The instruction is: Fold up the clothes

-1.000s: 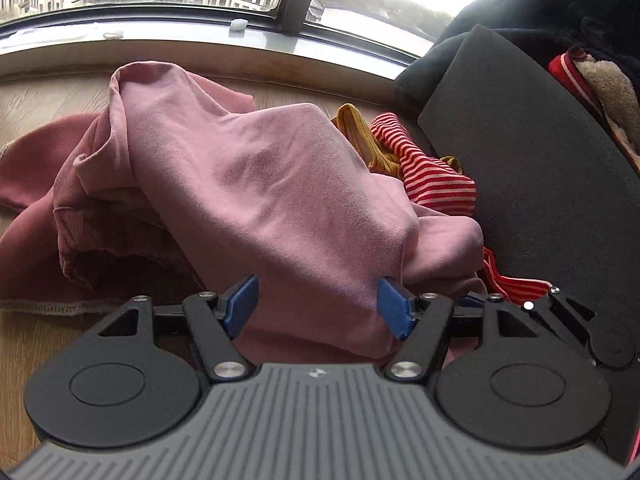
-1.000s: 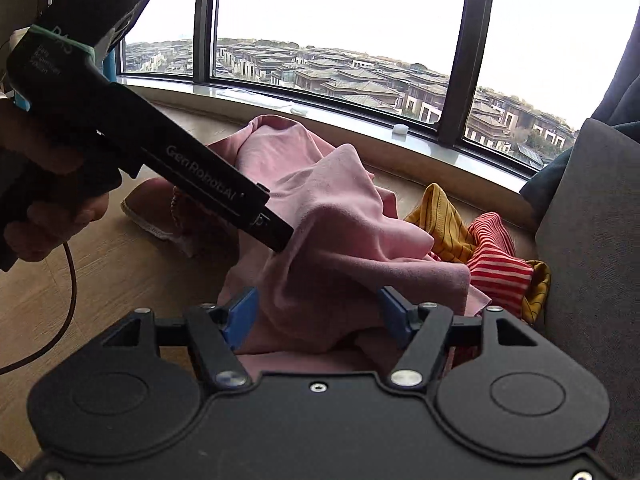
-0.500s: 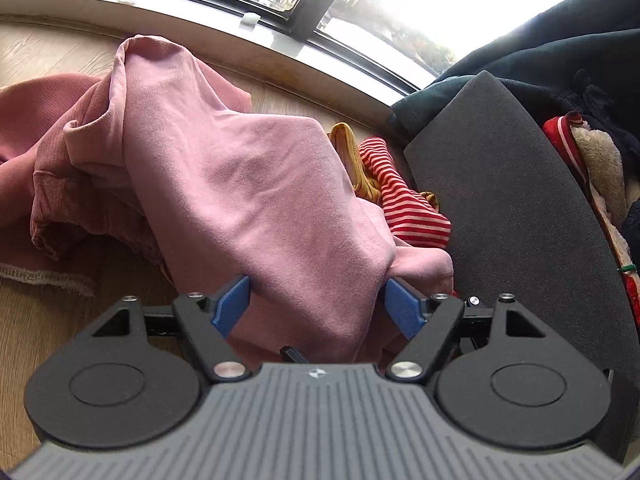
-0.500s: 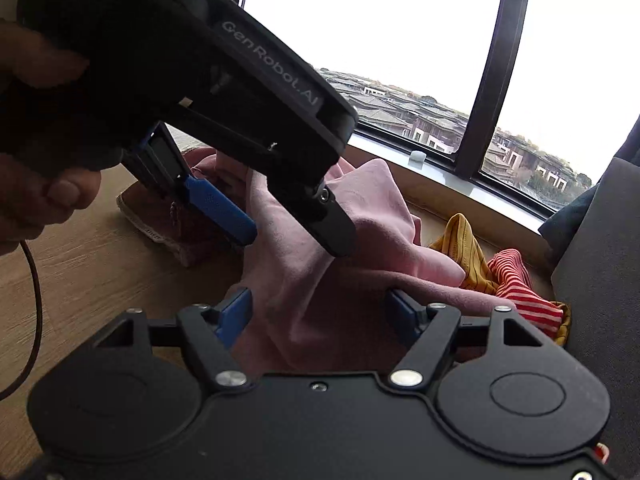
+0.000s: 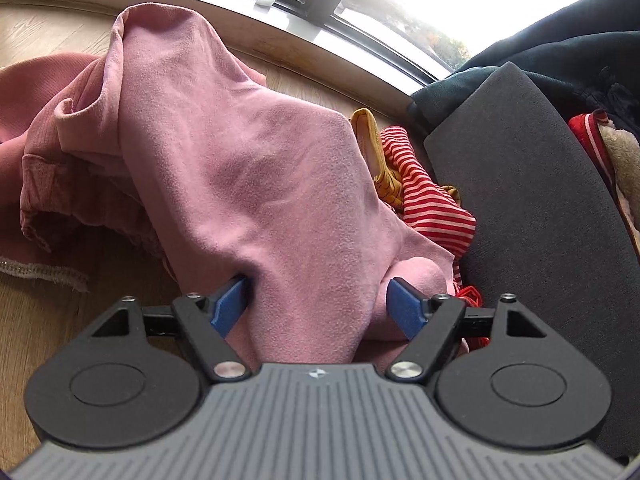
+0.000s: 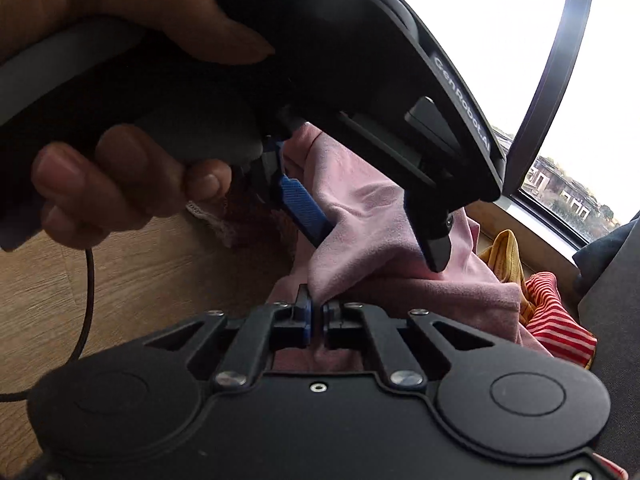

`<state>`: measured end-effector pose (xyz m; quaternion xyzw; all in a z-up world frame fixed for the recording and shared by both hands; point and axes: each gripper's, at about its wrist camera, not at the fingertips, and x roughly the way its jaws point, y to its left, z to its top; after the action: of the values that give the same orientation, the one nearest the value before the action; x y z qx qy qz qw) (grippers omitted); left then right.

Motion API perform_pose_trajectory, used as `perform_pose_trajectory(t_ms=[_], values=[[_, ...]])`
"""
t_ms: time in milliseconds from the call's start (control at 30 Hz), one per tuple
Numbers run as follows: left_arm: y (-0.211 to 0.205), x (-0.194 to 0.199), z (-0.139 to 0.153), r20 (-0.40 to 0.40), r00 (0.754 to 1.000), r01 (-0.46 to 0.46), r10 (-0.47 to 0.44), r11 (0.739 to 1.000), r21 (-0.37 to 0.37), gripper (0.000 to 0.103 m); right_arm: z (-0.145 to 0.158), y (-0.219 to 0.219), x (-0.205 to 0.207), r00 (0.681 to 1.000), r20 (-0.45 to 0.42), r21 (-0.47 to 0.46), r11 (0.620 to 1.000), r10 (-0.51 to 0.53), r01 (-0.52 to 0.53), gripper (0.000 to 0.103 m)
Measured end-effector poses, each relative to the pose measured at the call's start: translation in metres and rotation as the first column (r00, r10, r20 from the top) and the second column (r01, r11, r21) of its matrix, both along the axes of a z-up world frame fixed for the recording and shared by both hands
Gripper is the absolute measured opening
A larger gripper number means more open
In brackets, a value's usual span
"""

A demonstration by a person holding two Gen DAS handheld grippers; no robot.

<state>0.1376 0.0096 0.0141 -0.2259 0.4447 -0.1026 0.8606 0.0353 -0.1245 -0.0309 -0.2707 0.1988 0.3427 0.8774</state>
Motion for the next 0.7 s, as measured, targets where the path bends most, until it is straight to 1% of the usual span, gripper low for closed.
perform_pose_trajectory(t_ms=[33, 67, 100, 133, 167, 200, 233, 300, 467, 567, 633, 700], values=[[-0.001, 0.0, 0.0, 0.003, 1.0, 0.011, -0.011, 1.0, 0.011, 0.078, 0.002, 0.001, -0.001, 1.0, -0.004, 0.009, 1.0, 0.012, -0.012, 0.006], [-0.001, -0.002, 0.001, 0.014, 1.0, 0.012, -0.013, 0.999, 0.03, 0.073, 0.003, 0.003, -0.003, 1.0, -0.008, 0.019, 1.0, 0.025, -0.024, 0.006], [-0.002, -0.003, 0.003, 0.026, 1.0, 0.016, -0.017, 0.998, 0.057, 0.052, 0.004, 0.004, -0.003, 1.0, -0.012, 0.022, 0.999, 0.027, -0.027, 0.006], [-0.003, -0.004, 0.006, 0.04, 0.998, 0.034, -0.038, 0.995, 0.093, 0.04, 0.005, 0.005, -0.003, 0.999, -0.015, 0.025, 0.999, 0.03, -0.029, 0.006], [-0.003, -0.005, 0.008, 0.054, 0.997, 0.053, -0.06, 0.99, 0.129, 0.034, 0.005, 0.005, -0.002, 1.0, -0.014, 0.025, 0.999, 0.028, -0.027, 0.006], [-0.002, -0.006, 0.009, 0.062, 0.995, 0.068, -0.077, 0.988, 0.141, 0.023, 0.005, 0.004, -0.002, 1.0, -0.014, 0.026, 0.999, 0.026, -0.026, 0.006], [0.003, -0.007, 0.011, 0.064, 0.995, 0.068, -0.079, 0.986, 0.149, 0.017, 0.006, 0.003, -0.001, 0.999, -0.021, 0.034, 0.999, 0.026, -0.026, 0.006], [0.009, -0.008, 0.014, 0.073, 0.994, 0.067, -0.078, 0.987, 0.145, 0.014, 0.007, 0.0, 0.0, 0.999, -0.041, 0.052, 0.998, 0.024, -0.022, 0.007], [0.017, -0.015, 0.024, 0.074, 0.993, 0.075, -0.093, 0.973, 0.216, 0.014, 0.008, -0.001, -0.004, 0.999, -0.032, 0.059, 0.998, 0.024, -0.022, 0.014], [0.022, -0.021, 0.03, 0.074, 0.993, 0.072, -0.092, 0.969, 0.235, 0.014, 0.009, -0.003, -0.002, 0.998, -0.066, 0.091, 0.996, 0.013, -0.007, 0.016], [0.024, -0.025, 0.034, 0.082, 0.993, 0.064, -0.087, 0.965, 0.253, 0.014, 0.011, -0.006, 0.001, 0.995, -0.102, 0.124, 0.992, 0.001, 0.011, 0.02], [0.027, -0.028, 0.039, 0.092, 0.993, 0.053, -0.08, 0.962, 0.267, 0.014, 0.013, -0.011, 0.004, 0.99, -0.141, 0.162, 0.986, -0.014, 0.037, 0.028]])
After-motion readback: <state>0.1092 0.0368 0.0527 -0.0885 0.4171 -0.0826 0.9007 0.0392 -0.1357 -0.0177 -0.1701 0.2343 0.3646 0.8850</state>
